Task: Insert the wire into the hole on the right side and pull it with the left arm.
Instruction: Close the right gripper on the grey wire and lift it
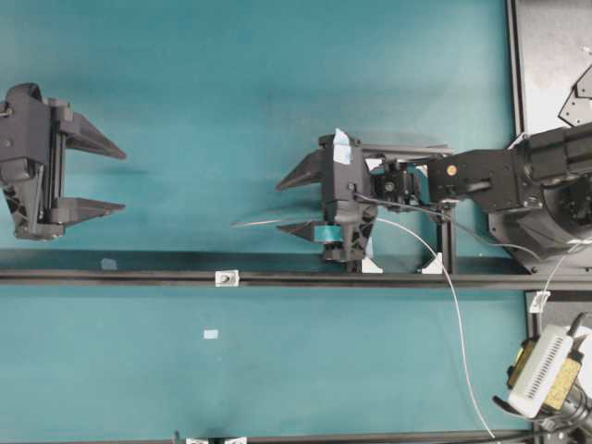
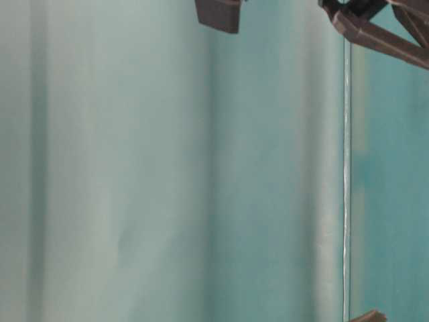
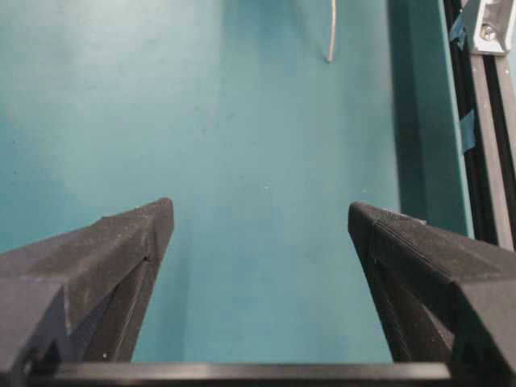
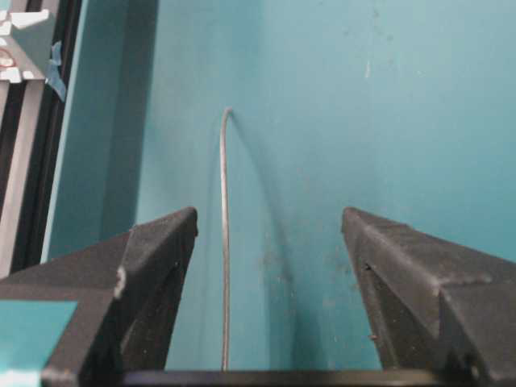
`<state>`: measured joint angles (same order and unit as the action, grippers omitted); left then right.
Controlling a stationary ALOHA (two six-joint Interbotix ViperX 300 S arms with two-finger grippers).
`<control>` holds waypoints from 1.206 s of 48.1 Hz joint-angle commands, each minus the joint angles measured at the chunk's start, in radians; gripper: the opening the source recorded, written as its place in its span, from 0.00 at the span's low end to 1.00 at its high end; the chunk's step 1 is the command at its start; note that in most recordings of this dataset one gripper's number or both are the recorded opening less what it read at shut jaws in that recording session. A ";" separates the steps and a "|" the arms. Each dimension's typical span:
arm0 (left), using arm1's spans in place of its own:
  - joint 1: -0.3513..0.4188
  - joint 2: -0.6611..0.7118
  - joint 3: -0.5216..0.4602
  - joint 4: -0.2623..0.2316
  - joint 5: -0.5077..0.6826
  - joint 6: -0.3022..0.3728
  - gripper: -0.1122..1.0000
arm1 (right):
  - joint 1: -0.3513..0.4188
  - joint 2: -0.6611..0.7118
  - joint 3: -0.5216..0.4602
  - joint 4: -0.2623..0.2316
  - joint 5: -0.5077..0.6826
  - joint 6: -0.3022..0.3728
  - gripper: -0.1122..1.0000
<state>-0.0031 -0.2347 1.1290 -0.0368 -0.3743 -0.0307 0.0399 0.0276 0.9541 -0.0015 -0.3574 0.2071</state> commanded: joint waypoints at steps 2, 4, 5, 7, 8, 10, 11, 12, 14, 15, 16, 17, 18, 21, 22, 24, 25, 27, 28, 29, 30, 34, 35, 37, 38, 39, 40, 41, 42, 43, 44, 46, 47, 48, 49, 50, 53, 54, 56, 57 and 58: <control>-0.002 -0.008 -0.014 -0.002 -0.009 0.002 0.78 | 0.002 0.012 -0.035 -0.002 -0.009 -0.002 0.81; -0.002 -0.008 -0.012 -0.002 -0.009 0.002 0.78 | 0.003 0.020 -0.038 -0.002 -0.009 -0.002 0.81; -0.002 -0.006 -0.012 -0.002 -0.008 0.002 0.78 | 0.002 0.023 -0.041 -0.002 -0.011 -0.002 0.81; -0.002 -0.006 -0.012 -0.002 -0.008 0.002 0.78 | 0.003 0.029 -0.043 -0.002 -0.011 -0.002 0.81; -0.002 -0.008 -0.012 -0.002 -0.008 0.002 0.78 | 0.002 0.031 -0.044 -0.003 -0.009 -0.002 0.81; -0.002 -0.006 -0.011 -0.002 -0.009 0.002 0.78 | 0.002 0.037 -0.048 -0.002 -0.011 -0.002 0.81; -0.002 -0.008 -0.011 -0.002 -0.008 0.002 0.78 | 0.003 0.038 -0.048 -0.002 -0.011 -0.002 0.81; -0.002 -0.006 -0.011 -0.002 -0.009 0.002 0.78 | 0.002 0.040 -0.049 -0.003 -0.009 -0.002 0.81; -0.002 -0.008 -0.011 -0.002 -0.009 0.002 0.78 | 0.002 0.041 -0.051 -0.003 -0.011 -0.002 0.81; -0.002 -0.008 -0.011 -0.002 -0.009 0.002 0.78 | 0.002 0.041 -0.051 -0.002 -0.012 -0.002 0.81; -0.002 -0.008 -0.011 -0.002 -0.008 0.002 0.78 | 0.002 0.041 -0.052 -0.003 -0.012 -0.002 0.81; -0.002 -0.006 -0.011 -0.002 -0.009 0.002 0.77 | 0.002 0.041 -0.052 -0.002 -0.015 -0.002 0.81; -0.002 -0.008 -0.009 -0.002 -0.009 0.002 0.77 | 0.002 0.041 -0.052 -0.003 -0.017 -0.002 0.81; -0.002 -0.008 -0.009 -0.002 -0.009 0.002 0.78 | 0.002 0.041 -0.052 -0.003 -0.025 -0.002 0.81; -0.002 -0.008 -0.011 -0.002 -0.009 0.002 0.78 | 0.002 0.041 -0.052 -0.003 -0.026 -0.002 0.81; -0.002 -0.008 -0.009 -0.002 -0.009 0.002 0.77 | 0.002 0.041 -0.052 -0.002 -0.029 -0.002 0.81; -0.002 -0.006 -0.009 -0.002 -0.009 0.002 0.77 | 0.003 0.041 -0.052 -0.002 -0.031 -0.002 0.81; -0.002 -0.008 -0.009 -0.002 -0.009 0.002 0.77 | 0.002 0.041 -0.051 -0.003 -0.032 -0.002 0.81; -0.002 -0.006 -0.009 -0.002 -0.009 0.002 0.77 | 0.002 0.041 -0.052 -0.002 -0.032 -0.002 0.81; -0.002 -0.006 -0.009 -0.002 -0.008 0.002 0.77 | 0.002 0.041 -0.052 -0.002 -0.032 -0.002 0.81; -0.002 -0.006 -0.009 -0.002 -0.009 0.002 0.77 | 0.002 0.041 -0.052 -0.002 -0.032 -0.002 0.81; -0.002 -0.008 -0.009 -0.002 -0.009 0.002 0.77 | 0.002 0.041 -0.051 -0.003 -0.032 -0.002 0.81; -0.002 -0.006 -0.008 -0.002 -0.009 0.002 0.77 | 0.002 0.043 -0.052 -0.002 -0.032 -0.002 0.81; -0.002 -0.008 -0.008 -0.002 -0.008 0.002 0.77 | 0.002 0.044 -0.052 -0.002 -0.032 -0.002 0.81; -0.002 -0.008 -0.009 -0.002 -0.008 0.002 0.77 | 0.002 0.048 -0.054 -0.002 -0.032 -0.002 0.81; -0.002 -0.006 -0.008 -0.002 -0.009 0.002 0.77 | 0.002 0.049 -0.054 -0.003 -0.034 -0.002 0.81; -0.002 -0.008 -0.008 -0.002 -0.009 0.002 0.77 | 0.002 0.051 -0.055 -0.003 -0.032 -0.002 0.81; -0.002 -0.008 -0.009 -0.002 -0.008 0.002 0.77 | 0.002 0.054 -0.057 -0.002 -0.032 -0.002 0.81; -0.002 -0.008 -0.008 -0.002 -0.009 0.002 0.77 | 0.003 0.057 -0.058 -0.003 -0.032 -0.002 0.81; -0.002 -0.008 -0.009 -0.002 -0.009 0.002 0.77 | 0.003 0.061 -0.061 -0.002 -0.032 -0.002 0.81; -0.002 -0.008 -0.009 -0.002 -0.009 0.002 0.77 | 0.002 0.064 -0.064 -0.003 -0.034 -0.002 0.81; -0.002 -0.006 -0.008 -0.002 -0.009 0.002 0.77 | 0.002 0.071 -0.071 -0.003 -0.034 -0.002 0.81; -0.002 -0.008 -0.008 -0.002 -0.009 0.002 0.77 | 0.002 0.074 -0.074 -0.003 -0.032 -0.002 0.81; -0.002 -0.008 -0.008 -0.002 -0.009 0.002 0.77 | 0.002 0.078 -0.077 -0.003 -0.032 -0.002 0.81; -0.002 -0.006 -0.009 -0.002 -0.009 0.002 0.77 | 0.003 0.081 -0.078 -0.002 -0.034 -0.003 0.81; -0.002 -0.008 -0.009 -0.002 -0.009 0.002 0.77 | 0.002 0.084 -0.080 -0.003 -0.032 -0.003 0.81; -0.002 -0.008 -0.009 -0.002 -0.009 0.003 0.77 | 0.002 0.091 -0.086 -0.003 -0.032 -0.003 0.81; -0.002 -0.008 -0.008 -0.002 -0.008 0.002 0.77 | 0.002 0.094 -0.089 -0.002 -0.032 -0.003 0.81; -0.002 -0.006 -0.008 -0.002 -0.009 0.002 0.77 | 0.002 0.097 -0.092 -0.003 -0.032 -0.003 0.81; -0.002 -0.008 -0.008 -0.002 -0.008 0.002 0.77 | 0.002 0.097 -0.094 -0.002 -0.034 -0.003 0.81; -0.002 -0.008 -0.008 -0.002 -0.009 0.002 0.77 | 0.003 0.098 -0.097 -0.002 -0.032 -0.003 0.81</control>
<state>-0.0031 -0.2332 1.1290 -0.0368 -0.3743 -0.0291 0.0399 0.1350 0.8805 -0.0031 -0.3804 0.2056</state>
